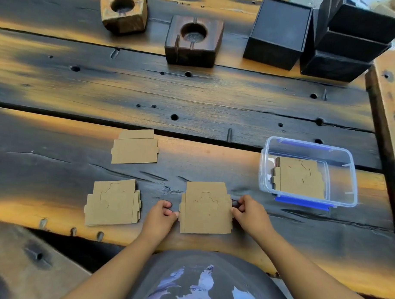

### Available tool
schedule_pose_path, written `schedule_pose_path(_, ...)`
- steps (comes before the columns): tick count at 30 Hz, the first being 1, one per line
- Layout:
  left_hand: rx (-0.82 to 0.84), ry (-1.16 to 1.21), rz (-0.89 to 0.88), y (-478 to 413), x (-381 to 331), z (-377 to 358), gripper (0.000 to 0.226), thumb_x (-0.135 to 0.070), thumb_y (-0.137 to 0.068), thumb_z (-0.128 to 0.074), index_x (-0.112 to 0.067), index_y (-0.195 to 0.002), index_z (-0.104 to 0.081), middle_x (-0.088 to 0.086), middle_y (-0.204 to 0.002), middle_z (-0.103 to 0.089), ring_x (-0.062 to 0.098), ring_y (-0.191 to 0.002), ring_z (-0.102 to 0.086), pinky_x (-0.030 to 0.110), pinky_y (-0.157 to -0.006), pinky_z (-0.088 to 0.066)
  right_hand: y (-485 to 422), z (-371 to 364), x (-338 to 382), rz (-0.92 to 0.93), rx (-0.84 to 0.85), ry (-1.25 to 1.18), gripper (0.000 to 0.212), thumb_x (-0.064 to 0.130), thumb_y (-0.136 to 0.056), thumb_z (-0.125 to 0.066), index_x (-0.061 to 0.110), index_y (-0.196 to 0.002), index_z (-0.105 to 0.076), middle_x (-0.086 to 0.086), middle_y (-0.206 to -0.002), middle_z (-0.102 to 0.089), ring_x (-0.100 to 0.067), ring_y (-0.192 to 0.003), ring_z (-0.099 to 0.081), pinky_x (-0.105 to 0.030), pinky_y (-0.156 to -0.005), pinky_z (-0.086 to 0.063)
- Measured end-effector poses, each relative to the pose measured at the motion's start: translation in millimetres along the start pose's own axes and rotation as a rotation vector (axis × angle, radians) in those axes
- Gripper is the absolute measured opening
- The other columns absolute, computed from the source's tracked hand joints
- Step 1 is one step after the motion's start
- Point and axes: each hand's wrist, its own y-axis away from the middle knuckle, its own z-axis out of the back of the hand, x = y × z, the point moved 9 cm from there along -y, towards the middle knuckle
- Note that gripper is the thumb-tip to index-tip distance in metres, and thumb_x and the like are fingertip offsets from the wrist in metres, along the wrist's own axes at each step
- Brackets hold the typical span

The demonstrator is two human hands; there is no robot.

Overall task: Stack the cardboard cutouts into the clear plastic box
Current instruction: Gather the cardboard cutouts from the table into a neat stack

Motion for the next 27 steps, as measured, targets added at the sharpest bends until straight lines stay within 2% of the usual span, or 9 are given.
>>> schedule_pose_path(2, 0.013, 0.054, 0.032, 4, 1, -4, 0.040, -0.017, -0.086, -0.072, -0.010, -0.122, -0.056, 0.011, -0.093, -0.067, 0.026, -0.087, -0.064, 0.044, -0.087, -0.053, -1, -3, -7, -0.087, 0.014, -0.146, 0.031, 0.029, -0.084, -0.069, 0.015, -0.109, -0.057, 0.007, -0.077, -0.058, -0.011, -0.073, -0.054, -0.023, -0.057, -0.036)
schedule_pose_path(5, 0.095, 0.225, 0.135, 12, -5, -25, 0.051, -0.013, -0.088, -0.071, -0.010, -0.133, -0.048, 0.011, -0.102, -0.061, 0.031, -0.103, -0.065, 0.037, -0.076, -0.056, 0, -13, -10, -0.158, 0.048, -0.326, 0.037, 0.023, -0.083, -0.070, 0.014, -0.115, -0.054, 0.004, -0.084, -0.058, -0.011, -0.078, -0.056, -0.023, -0.062, -0.039)
schedule_pose_path(10, 0.121, 0.147, 0.140, 14, -18, -47, 0.034, -0.005, -0.083, -0.073, -0.012, -0.106, -0.049, 0.015, -0.102, -0.065, 0.027, -0.090, -0.063, 0.032, -0.065, -0.047, -3, -28, 1, -0.119, 0.157, -0.309, 0.037, 0.015, -0.081, -0.070, 0.014, -0.113, -0.051, -0.002, -0.106, -0.065, -0.022, -0.098, -0.064, -0.033, -0.080, -0.051)
schedule_pose_path(13, 0.113, 0.078, 0.101, 17, -18, -44, 0.027, -0.010, -0.083, -0.075, -0.011, -0.094, -0.050, 0.014, -0.096, -0.069, 0.032, -0.091, -0.067, 0.037, -0.068, -0.051, -8, -26, 2, -0.088, 0.193, -0.274, 0.033, 0.020, -0.081, -0.073, 0.013, -0.106, -0.053, 0.000, -0.098, -0.064, -0.021, -0.093, -0.064, -0.031, -0.074, -0.048)
schedule_pose_path(16, 0.064, 0.064, 0.052, 24, -13, -32, 0.027, -0.017, -0.083, -0.077, -0.010, -0.090, -0.052, 0.008, -0.085, -0.069, 0.025, -0.077, -0.066, 0.033, -0.060, -0.051, -9, -27, 12, -0.028, 0.274, -0.272, 0.022, 0.024, -0.080, -0.075, 0.012, -0.087, -0.058, 0.002, -0.082, -0.066, -0.018, -0.080, -0.064, -0.034, -0.074, -0.050)
schedule_pose_path(18, 0.020, 0.094, 0.036, 31, -9, -20, 0.027, -0.020, -0.083, -0.077, -0.010, -0.087, -0.052, 0.001, -0.074, -0.065, 0.017, -0.065, -0.062, 0.028, -0.052, -0.049, -6, -28, 25, 0.025, 0.302, -0.261, 0.027, 0.027, -0.081, -0.075, 0.015, -0.075, -0.051, 0.004, -0.071, -0.059, -0.013, -0.067, -0.056, -0.031, -0.063, -0.044)
schedule_pose_path(22, -0.045, 0.137, 0.010, 39, 9, 12, 0.027, -0.026, -0.084, -0.076, -0.012, -0.080, -0.053, -0.001, -0.068, -0.062, 0.015, -0.061, -0.061, 0.032, -0.056, -0.048, 4, -39, 58, 0.102, 0.319, -0.256, 0.030, 0.028, -0.083, -0.073, 0.017, -0.072, -0.047, 0.004, -0.067, -0.053, -0.013, -0.062, -0.051, -0.030, -0.058, -0.038)
schedule_pose_path(25, -0.069, 0.116, -0.036, 37, 20, 43, 0.024, -0.030, -0.084, -0.075, -0.019, -0.077, -0.055, -0.013, -0.056, -0.059, -0.003, -0.050, -0.056, 0.018, -0.048, -0.045, 12, -56, 90, 0.173, 0.322, -0.198, 0.030, 0.029, -0.085, -0.071, 0.023, -0.069, -0.045, 0.010, -0.066, -0.048, -0.007, -0.059, -0.046, -0.024, -0.052, -0.032)
schedule_pose_path(27, -0.093, 0.091, -0.062, 33, 28, 66, 0.021, -0.030, -0.084, -0.075, -0.016, -0.082, -0.058, -0.014, -0.060, -0.062, -0.002, -0.055, -0.057, 0.016, -0.052, -0.047, 17, -70, 112, 0.209, 0.333, -0.171, 0.026, 0.030, -0.086, -0.070, 0.029, -0.071, -0.048, 0.014, -0.067, -0.050, -0.001, -0.060, -0.048, -0.018, -0.051, -0.032)
